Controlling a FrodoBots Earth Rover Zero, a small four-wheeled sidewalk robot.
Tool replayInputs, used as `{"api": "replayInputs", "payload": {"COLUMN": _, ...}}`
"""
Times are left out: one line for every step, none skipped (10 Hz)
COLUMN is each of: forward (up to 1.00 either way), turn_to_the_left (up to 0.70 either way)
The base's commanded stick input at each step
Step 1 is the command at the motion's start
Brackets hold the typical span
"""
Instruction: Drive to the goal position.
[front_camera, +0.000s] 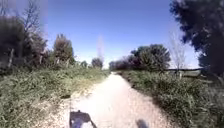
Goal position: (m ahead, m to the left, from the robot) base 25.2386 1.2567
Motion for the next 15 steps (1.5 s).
{"api": "replayInputs", "payload": {"forward": 0.5, "turn_to_the_left": 0.0}}
{"api": "replayInputs", "payload": {"forward": 0.5, "turn_to_the_left": 0.0}}
{"api": "replayInputs", "payload": {"forward": 0.5, "turn_to_the_left": 0.0}}
{"api": "replayInputs", "payload": {"forward": 0.5, "turn_to_the_left": 0.0}}
{"api": "replayInputs", "payload": {"forward": 0.5, "turn_to_the_left": 0.0}}
{"api": "replayInputs", "payload": {"forward": 0.5, "turn_to_the_left": 0.0}}
{"api": "replayInputs", "payload": {"forward": 0.5, "turn_to_the_left": 0.0}}
{"api": "replayInputs", "payload": {"forward": 0.5, "turn_to_the_left": 0.0}}
{"api": "replayInputs", "payload": {"forward": 0.5, "turn_to_the_left": 0.0}}
{"api": "replayInputs", "payload": {"forward": 0.5, "turn_to_the_left": 0.0}}
{"api": "replayInputs", "payload": {"forward": 0.5, "turn_to_the_left": 0.0}}
{"api": "replayInputs", "payload": {"forward": 0.5, "turn_to_the_left": 0.0}}
{"api": "replayInputs", "payload": {"forward": 0.5, "turn_to_the_left": 0.0}}
{"api": "replayInputs", "payload": {"forward": 0.5, "turn_to_the_left": 0.0}}
{"api": "replayInputs", "payload": {"forward": 0.5, "turn_to_the_left": 0.0}}
